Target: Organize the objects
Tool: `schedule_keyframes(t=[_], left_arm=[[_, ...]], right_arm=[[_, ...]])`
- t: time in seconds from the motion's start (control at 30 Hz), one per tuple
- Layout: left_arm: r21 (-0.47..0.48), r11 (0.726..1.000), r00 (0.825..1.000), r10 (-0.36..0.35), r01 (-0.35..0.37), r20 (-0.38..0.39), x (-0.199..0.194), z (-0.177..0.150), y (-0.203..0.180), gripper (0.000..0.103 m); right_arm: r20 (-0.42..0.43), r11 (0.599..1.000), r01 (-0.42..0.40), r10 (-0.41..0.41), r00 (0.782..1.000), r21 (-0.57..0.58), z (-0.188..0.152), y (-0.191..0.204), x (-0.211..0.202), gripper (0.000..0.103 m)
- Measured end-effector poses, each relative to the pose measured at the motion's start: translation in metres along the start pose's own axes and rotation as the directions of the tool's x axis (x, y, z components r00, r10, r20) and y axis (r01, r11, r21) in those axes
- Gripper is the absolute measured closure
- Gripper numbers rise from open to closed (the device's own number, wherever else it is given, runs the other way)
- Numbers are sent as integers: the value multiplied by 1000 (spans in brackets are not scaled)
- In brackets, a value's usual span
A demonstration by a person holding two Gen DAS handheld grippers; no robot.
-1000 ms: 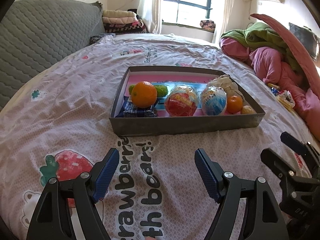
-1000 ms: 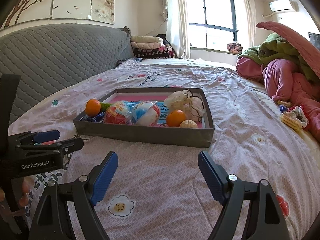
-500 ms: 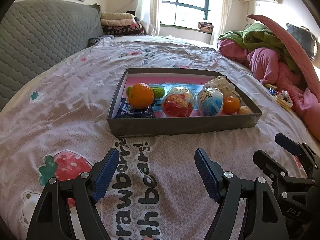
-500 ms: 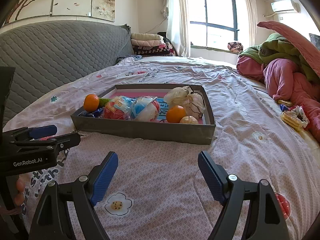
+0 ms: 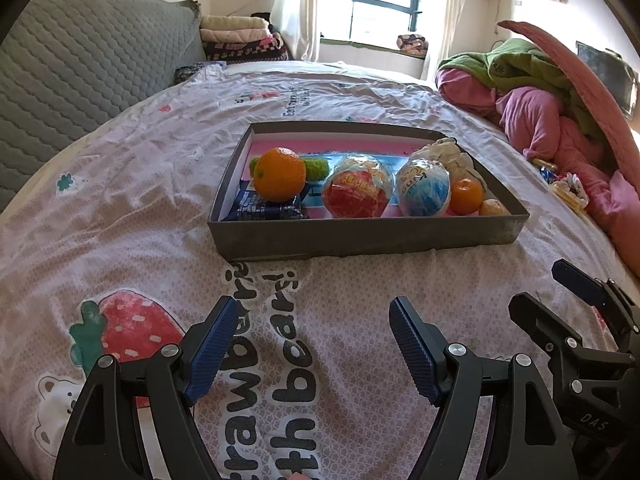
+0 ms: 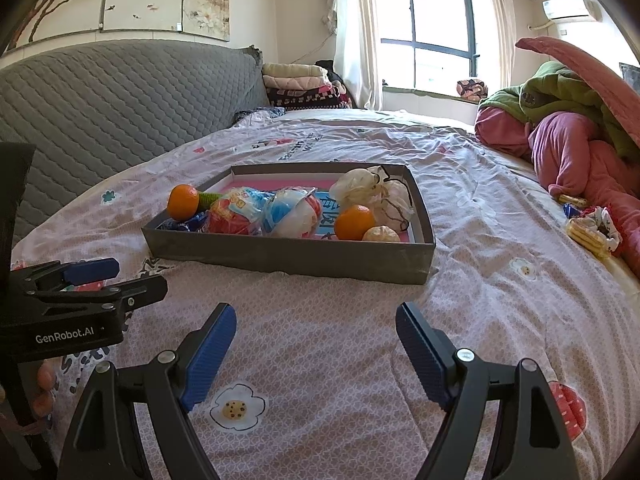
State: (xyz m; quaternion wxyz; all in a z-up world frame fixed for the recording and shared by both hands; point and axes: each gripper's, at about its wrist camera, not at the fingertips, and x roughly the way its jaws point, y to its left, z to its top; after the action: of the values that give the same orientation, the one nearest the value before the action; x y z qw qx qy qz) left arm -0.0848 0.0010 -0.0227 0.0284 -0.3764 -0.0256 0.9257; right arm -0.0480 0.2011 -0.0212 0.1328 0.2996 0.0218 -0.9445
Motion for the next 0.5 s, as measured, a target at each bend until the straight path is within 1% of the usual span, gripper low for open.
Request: schedule_keyframes(t=[0.5], left_arm=[[1,1000,1000,10,-10,0,-1,-2,1,24]], right_arm=[[-16,1000,-6,6,1000,2,-2,0,2,21]])
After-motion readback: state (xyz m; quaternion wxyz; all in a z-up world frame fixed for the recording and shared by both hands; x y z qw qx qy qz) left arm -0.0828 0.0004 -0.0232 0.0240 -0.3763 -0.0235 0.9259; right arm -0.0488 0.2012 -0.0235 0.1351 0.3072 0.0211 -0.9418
